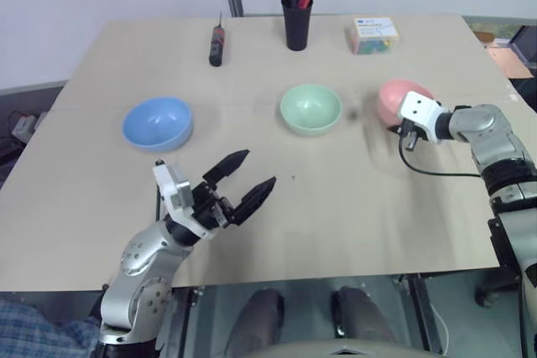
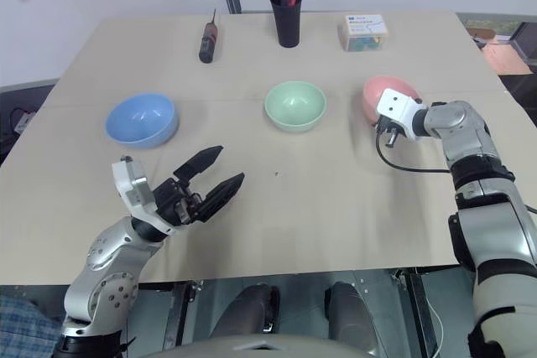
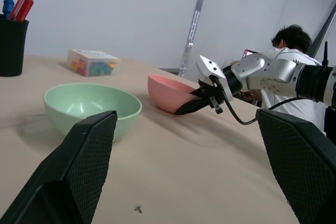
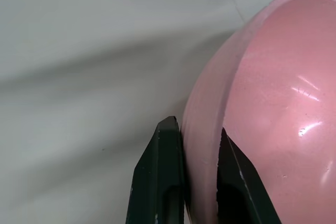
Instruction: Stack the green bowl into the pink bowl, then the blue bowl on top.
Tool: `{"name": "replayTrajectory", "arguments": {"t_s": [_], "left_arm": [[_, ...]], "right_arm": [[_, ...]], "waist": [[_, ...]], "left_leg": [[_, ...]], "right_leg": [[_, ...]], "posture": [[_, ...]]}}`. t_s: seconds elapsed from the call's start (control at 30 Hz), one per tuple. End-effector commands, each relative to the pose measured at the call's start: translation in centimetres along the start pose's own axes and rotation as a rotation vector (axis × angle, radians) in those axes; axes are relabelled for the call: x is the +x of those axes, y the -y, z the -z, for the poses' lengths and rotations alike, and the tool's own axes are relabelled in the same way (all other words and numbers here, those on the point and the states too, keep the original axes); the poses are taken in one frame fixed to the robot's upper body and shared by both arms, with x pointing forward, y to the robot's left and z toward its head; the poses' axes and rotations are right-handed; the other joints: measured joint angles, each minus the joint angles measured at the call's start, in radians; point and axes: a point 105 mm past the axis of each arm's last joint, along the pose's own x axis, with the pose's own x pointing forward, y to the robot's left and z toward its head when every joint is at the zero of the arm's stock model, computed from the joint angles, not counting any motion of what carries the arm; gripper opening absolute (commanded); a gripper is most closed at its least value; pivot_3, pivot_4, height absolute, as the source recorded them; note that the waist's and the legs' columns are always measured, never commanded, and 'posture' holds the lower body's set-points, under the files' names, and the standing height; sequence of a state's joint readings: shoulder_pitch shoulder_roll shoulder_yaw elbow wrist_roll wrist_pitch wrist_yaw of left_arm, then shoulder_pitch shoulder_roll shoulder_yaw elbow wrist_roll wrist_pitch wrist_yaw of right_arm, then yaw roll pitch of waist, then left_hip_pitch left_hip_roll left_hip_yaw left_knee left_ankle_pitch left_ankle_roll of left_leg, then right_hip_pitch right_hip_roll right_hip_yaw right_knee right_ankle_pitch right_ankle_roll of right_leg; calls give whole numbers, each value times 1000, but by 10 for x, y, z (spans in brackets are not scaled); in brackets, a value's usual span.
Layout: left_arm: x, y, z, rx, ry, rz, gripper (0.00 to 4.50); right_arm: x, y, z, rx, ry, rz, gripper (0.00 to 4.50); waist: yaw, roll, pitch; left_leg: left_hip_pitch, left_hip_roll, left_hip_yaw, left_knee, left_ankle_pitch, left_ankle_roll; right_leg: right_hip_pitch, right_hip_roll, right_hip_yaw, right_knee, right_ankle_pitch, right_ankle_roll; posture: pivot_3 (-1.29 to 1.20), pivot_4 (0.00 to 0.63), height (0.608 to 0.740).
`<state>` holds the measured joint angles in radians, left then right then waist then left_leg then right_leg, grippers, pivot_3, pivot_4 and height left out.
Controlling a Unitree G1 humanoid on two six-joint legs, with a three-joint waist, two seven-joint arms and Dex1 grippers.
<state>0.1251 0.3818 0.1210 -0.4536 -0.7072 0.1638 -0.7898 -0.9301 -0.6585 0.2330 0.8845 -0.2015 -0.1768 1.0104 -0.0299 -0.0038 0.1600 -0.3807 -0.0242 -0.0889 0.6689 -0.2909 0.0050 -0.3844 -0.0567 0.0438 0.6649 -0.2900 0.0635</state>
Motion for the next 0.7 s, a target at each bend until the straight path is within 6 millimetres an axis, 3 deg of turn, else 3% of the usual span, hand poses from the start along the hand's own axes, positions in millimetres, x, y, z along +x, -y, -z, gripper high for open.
{"name": "replayTrajectory", "arguments": {"t_s": [0.03,0.13,0.2,0.37,0.47,0.63,0.7], "left_arm": [[-9,-2,-6,58,-13,-10,4500],[-20,-5,-2,64,-59,-18,4500],[-32,-12,-2,80,-101,-38,4500],[-45,-25,-4,106,-135,-61,4500],[-45,-29,-7,112,-133,-63,4500],[-46,-30,-8,116,-138,-59,4500],[-45,-30,-8,116,-138,-55,4500]], "right_arm": [[-6,-26,-16,-132,23,-141,60],[-12,-58,-30,-249,39,-250,60],[-22,-94,-44,-349,41,-358,60],[-25,-153,-97,-440,166,-457,60],[-16,-170,-123,-433,234,-455,60],[5,-170,-139,-433,248,-394,60],[10,-167,-142,-441,246,-370,800]], "waist": [[0,0,0],[-7,0,0],[-6,0,0],[-5,1,-1],[-5,0,-1],[2,0,-1],[5,0,-1]], "left_leg": [[0,0,-1,0,0,0],[-1,0,-1,0,0,0],[0,0,0,0,0,0],[0,3,-3,-1,0,0],[0,2,-3,0,0,0],[0,-1,-4,0,0,-1],[0,-1,-4,0,0,-1]], "right_leg": [[0,0,0,0,0,0],[0,0,0,0,0,0],[0,0,0,1,0,0],[-1,-2,-2,0,0,0],[0,-3,-2,0,0,0],[0,-5,-3,1,0,0],[0,-6,-4,0,0,0]], "posture": [[0,150,740],[0,150,740],[0,150,740],[0,150,740],[0,150,740],[0,150,740],[0,150,740]]}}
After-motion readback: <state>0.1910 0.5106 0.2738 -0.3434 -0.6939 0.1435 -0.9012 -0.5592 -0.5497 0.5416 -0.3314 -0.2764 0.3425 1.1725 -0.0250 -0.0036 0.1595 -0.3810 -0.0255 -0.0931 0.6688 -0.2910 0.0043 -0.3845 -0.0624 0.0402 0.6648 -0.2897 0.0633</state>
